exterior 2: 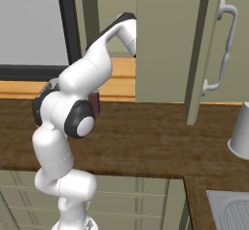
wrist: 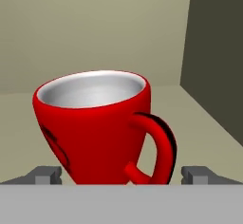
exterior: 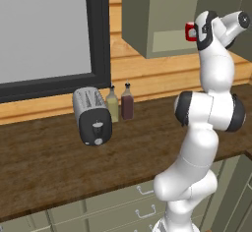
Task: Gather all objects into one cabinet and sort the glasses and bowls to opposite sides.
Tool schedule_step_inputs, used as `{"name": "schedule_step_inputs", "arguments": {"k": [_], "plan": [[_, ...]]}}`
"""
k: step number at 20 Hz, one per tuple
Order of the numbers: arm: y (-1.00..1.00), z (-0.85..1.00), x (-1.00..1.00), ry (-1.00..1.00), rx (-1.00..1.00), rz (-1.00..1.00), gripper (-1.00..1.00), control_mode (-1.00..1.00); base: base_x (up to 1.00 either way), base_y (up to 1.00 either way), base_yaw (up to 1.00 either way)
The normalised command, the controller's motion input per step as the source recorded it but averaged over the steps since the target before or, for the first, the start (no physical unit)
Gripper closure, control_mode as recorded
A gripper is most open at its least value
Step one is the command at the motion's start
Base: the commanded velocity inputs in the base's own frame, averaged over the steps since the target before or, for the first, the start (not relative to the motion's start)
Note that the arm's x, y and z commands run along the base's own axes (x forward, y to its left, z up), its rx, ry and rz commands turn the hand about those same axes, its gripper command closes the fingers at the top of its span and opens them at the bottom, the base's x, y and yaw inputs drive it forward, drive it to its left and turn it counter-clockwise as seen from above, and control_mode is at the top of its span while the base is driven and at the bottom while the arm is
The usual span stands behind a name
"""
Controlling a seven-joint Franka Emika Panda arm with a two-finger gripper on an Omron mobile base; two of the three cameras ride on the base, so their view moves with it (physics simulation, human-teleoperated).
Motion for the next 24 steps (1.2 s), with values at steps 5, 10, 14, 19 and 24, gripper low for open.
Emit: {"name": "schedule_step_inputs", "arguments": {"k": [5,10,14,19,24], "plan": [[0.0,0.0,0.05,0.0,0.0,0.06,-1.0,-1.0,0.0,0.0,0.0],[0.15,0.0,-0.05,0.0,0.0,0.09,-1.0,-1.0,0.0,0.0,0.0],[0.17,0.0,-0.09,0.0,0.0,0.1,-1.0,-1.0,0.0,0.0,0.0],[0.01,0.0,0.0,0.0,0.0,0.02,-1.0,-1.0,0.0,0.0,0.0],[0.0,0.0,0.0,0.0,0.0,0.0,-1.0,-1.0,0.0,0.0,0.0]]}}
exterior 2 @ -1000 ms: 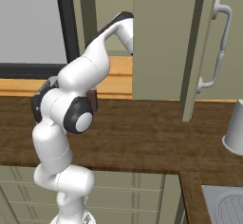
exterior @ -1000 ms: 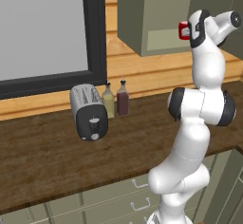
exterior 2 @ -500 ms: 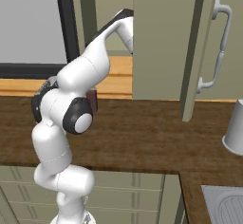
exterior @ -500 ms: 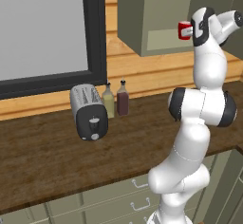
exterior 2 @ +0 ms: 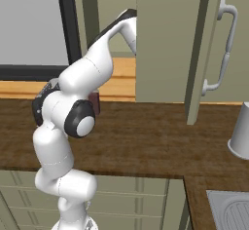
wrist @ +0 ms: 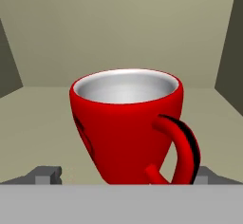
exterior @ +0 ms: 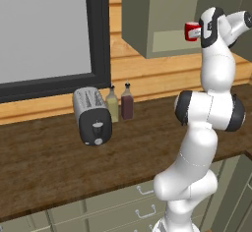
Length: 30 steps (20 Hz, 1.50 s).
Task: Gather all objects into one cabinet and sort the glasses and bowls to opposite sides.
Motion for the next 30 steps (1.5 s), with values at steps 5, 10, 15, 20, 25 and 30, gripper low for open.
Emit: {"name": "schedule_step_inputs", "arguments": {"k": [5,10,15,20,25,30], "plan": [[0.0,0.0,0.0,0.0,0.0,0.0,-1.0,-1.0,0.0,0.0,0.0],[0.0,0.0,0.0,0.0,0.0,0.0,1.0,-1.0,0.0,0.0,0.0],[0.0,0.0,0.0,0.0,0.0,0.0,1.0,-1.0,0.0,0.0,0.0],[0.0,0.0,0.0,0.0,0.0,0.0,1.0,-1.0,0.0,0.0,0.0],[0.0,0.0,0.0,0.0,0.0,0.0,1.0,-1.0,0.0,0.0,0.0],[0.04,0.0,0.0,0.0,0.0,-0.03,1.0,-1.0,0.0,0.0,0.0]]}}
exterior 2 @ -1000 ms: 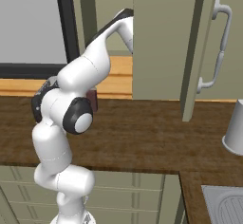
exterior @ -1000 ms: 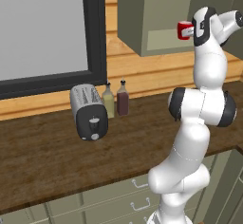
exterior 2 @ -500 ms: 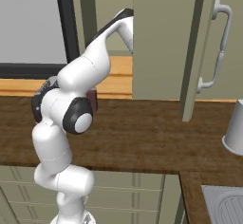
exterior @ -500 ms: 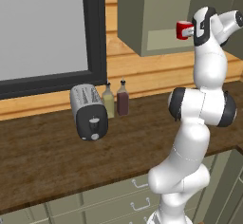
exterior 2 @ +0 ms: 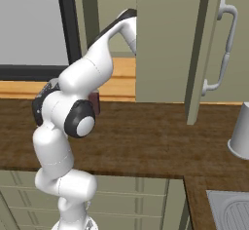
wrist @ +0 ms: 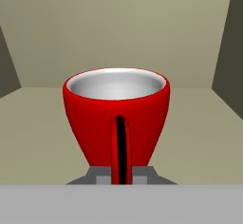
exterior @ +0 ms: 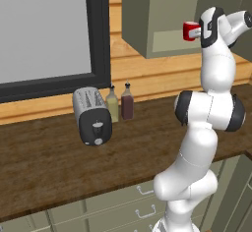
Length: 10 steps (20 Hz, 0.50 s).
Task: Gather all objects into one cabinet and sort the glasses and bowls to opposite sides.
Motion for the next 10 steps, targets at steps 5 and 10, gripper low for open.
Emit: {"name": "schedule_step_inputs", "arguments": {"k": [5,10], "plan": [[0.33,0.0,-0.21,0.0,0.0,-0.11,1.0,-1.0,0.0,0.0,0.0],[0.37,0.0,-0.43,0.0,0.0,-0.11,1.0,-1.0,0.0,0.0,0.0]]}}
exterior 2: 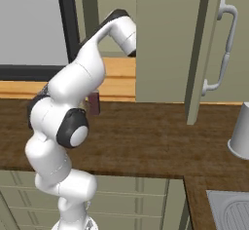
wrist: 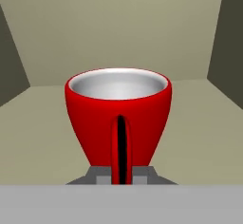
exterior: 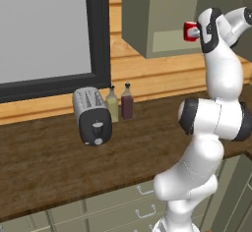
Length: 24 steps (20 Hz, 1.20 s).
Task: Gather all objects into one cabinet and sort the glasses and bowls to opposite sides.
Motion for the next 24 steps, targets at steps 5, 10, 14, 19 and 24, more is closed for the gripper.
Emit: {"name": "schedule_step_inputs", "arguments": {"k": [5,10,14,19,24], "plan": [[0.46,0.0,-0.66,0.0,0.0,-0.12,1.0,-1.0,0.0,0.0,0.0],[0.22,0.01,-0.95,-0.01,0.0,-0.17,1.0,-1.0,0.0,0.0,0.0],[0.19,0.14,-1.0,0.0,0.0,-0.18,1.0,-1.0,0.0,0.0,0.0],[0.28,0.38,-1.0,0.0,0.0,-0.11,1.0,-1.0,0.0,0.0,0.0],[0.21,0.56,-0.94,0.0,0.0,-0.01,1.0,-1.0,0.0,0.0,0.0]]}}
